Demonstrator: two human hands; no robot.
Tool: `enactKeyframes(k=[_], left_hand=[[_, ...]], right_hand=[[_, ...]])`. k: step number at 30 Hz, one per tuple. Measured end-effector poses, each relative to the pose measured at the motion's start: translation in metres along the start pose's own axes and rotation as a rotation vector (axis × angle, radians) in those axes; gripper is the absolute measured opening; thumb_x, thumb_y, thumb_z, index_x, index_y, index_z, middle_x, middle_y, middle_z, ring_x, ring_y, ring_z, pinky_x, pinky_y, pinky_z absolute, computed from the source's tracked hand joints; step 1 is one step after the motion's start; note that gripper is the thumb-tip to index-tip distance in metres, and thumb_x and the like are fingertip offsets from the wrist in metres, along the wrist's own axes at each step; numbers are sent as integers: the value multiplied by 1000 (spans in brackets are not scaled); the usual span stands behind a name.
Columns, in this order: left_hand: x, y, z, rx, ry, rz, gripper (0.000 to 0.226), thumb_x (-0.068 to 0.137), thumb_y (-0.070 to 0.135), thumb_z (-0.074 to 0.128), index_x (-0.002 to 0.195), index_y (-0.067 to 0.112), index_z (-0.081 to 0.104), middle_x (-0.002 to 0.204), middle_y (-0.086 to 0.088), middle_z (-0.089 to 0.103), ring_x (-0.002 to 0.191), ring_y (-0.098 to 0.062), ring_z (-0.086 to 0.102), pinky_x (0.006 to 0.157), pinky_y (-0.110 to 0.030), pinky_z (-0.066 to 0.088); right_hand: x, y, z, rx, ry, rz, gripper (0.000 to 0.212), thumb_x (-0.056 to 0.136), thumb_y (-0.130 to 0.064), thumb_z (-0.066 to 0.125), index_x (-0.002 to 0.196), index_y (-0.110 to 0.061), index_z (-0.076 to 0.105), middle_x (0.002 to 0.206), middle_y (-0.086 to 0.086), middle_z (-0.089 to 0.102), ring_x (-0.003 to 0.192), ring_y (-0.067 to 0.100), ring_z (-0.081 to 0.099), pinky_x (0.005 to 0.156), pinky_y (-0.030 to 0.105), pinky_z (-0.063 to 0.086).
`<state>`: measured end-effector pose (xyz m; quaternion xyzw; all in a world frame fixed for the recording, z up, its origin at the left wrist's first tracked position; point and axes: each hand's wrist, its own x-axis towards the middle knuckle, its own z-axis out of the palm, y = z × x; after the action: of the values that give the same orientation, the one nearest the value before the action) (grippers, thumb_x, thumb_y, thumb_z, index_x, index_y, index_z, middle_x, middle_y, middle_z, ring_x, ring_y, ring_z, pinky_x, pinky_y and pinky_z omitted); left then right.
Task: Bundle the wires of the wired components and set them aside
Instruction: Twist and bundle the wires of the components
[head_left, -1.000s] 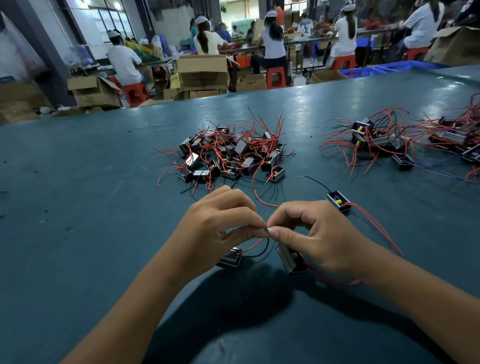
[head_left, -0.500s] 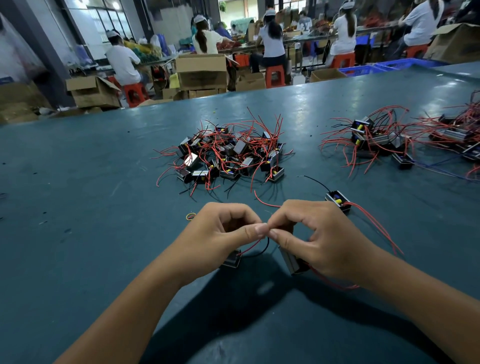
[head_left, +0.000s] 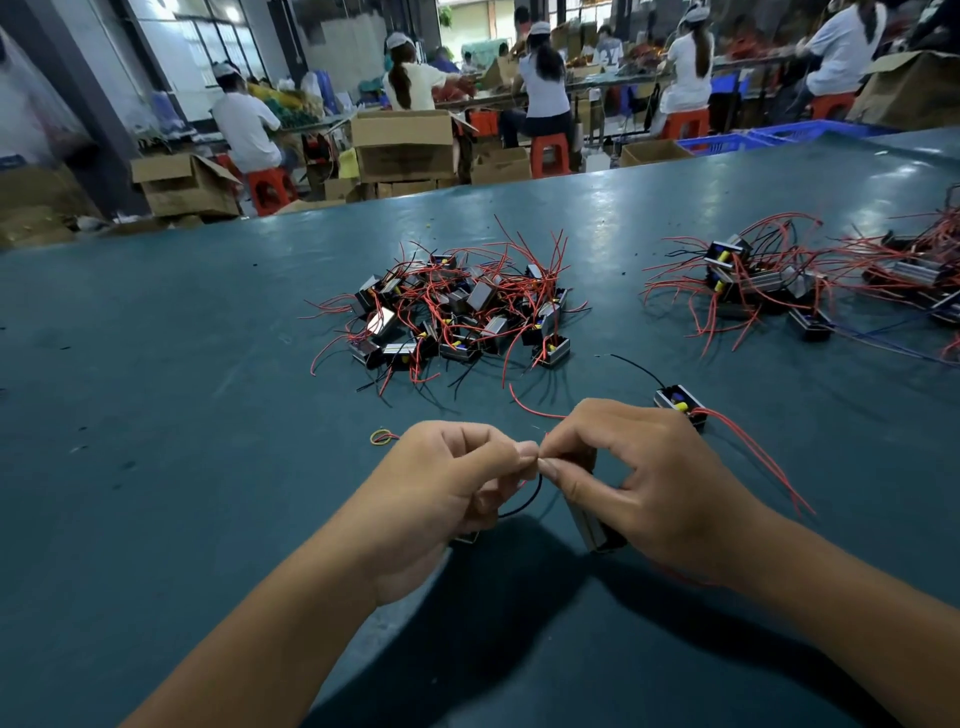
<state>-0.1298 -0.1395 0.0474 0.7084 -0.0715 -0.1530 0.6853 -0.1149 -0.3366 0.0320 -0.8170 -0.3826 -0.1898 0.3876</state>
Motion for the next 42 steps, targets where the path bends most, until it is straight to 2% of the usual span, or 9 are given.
enactKeyframes(k=[3,6,11,14,17,23,27,34,42], left_hand=[[-3,3,-4,191,82,134,19,89,21,71,73,11,73,59,-1,53,52,-12,41,51,-22,33],[-5,4,-8,392,87,246,8,90,22,74,83,20,77,60,7,58,55,-9,45,53,-24,37],[-7,6,-5,983,119,746,12,90,22,65,89,20,76,80,10,63,64,-11,57,58,-29,47],[-3,6,-8,963,225,847,8,87,16,66,86,15,75,81,9,63,65,-11,55,59,-24,45],[2,4,-13,857,292,823,11,83,7,70,87,13,78,81,10,65,63,-8,54,61,-14,40],[4,-2,-27,875,113,816,24,90,13,65,109,18,78,95,6,68,80,-19,64,68,-34,51],[6,-3,-28,839,69,811,28,88,4,67,111,17,77,96,3,68,82,-17,63,72,-21,46],[11,-7,-33,885,94,808,16,92,27,70,107,24,75,99,11,64,83,-18,62,69,-32,51],[8,-2,-27,848,106,795,15,86,22,75,99,17,77,93,7,67,76,-8,59,70,-11,39]], right_hand=[[0,-1,0,20,42,48,5,87,-9,70,83,-12,69,74,-10,62,70,6,57,66,20,45],[1,-1,2,29,61,87,7,87,-7,72,82,-11,69,73,-9,64,69,7,58,66,24,47],[1,0,2,38,65,117,8,87,-7,72,82,-12,69,73,-11,63,69,7,58,65,23,47],[2,0,2,32,76,109,9,87,-8,71,81,-14,68,72,-15,61,68,3,57,65,18,45],[2,0,2,31,96,104,9,87,-9,71,80,-14,68,71,-16,61,68,0,57,65,14,43],[5,0,6,55,107,113,10,87,-10,70,80,-17,68,69,-17,60,67,4,58,65,15,43],[4,0,6,50,107,94,9,87,-12,70,81,-17,68,70,-18,60,67,3,58,65,16,43],[4,0,6,75,81,81,8,88,-9,71,82,-14,68,73,-16,62,68,6,59,65,18,45],[4,1,8,71,90,78,9,88,-11,71,81,-16,68,72,-16,62,68,4,59,65,16,45]])
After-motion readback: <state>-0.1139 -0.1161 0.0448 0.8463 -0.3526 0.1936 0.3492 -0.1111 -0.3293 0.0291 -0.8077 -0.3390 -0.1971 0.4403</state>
